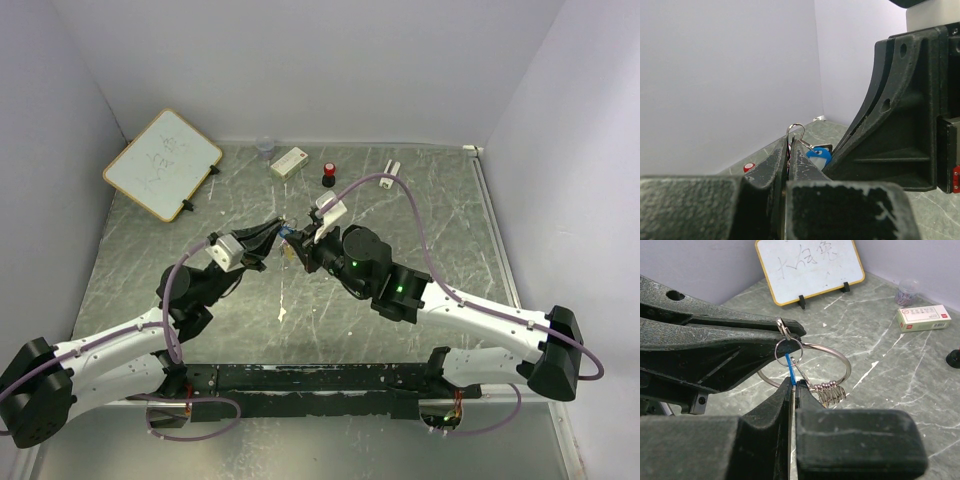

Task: Remove the keys from the keyring

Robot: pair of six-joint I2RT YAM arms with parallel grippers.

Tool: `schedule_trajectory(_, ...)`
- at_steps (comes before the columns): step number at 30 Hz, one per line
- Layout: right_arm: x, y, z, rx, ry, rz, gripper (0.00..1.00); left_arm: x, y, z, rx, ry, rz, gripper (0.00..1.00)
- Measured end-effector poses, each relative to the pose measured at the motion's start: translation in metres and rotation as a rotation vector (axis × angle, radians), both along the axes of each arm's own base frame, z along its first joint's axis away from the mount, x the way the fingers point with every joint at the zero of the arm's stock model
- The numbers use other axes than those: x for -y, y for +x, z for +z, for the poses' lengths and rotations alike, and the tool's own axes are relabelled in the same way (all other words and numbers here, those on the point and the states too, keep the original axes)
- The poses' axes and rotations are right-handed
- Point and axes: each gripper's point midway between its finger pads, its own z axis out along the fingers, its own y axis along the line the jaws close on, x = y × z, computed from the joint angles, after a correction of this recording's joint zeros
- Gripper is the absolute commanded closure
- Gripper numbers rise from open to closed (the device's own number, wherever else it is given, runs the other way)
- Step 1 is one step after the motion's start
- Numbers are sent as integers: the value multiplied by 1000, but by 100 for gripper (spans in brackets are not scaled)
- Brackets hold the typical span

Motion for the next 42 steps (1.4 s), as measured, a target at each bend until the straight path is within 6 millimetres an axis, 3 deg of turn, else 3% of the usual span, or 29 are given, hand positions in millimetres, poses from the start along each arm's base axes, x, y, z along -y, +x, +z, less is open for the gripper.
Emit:
schedule_trajectory(16, 5, -5, 0, -18, -23, -1, 100, -2, 7, -12, 16, 93, 59, 93)
schedule_trajectory(32, 5, -8, -1, -24, -23, -23, 100, -11, 12, -4, 29, 113, 130, 93)
schedule_trajectory(42, 7, -10, -15, -52, -55, -36, 100, -24, 11, 12, 53, 64, 171, 93)
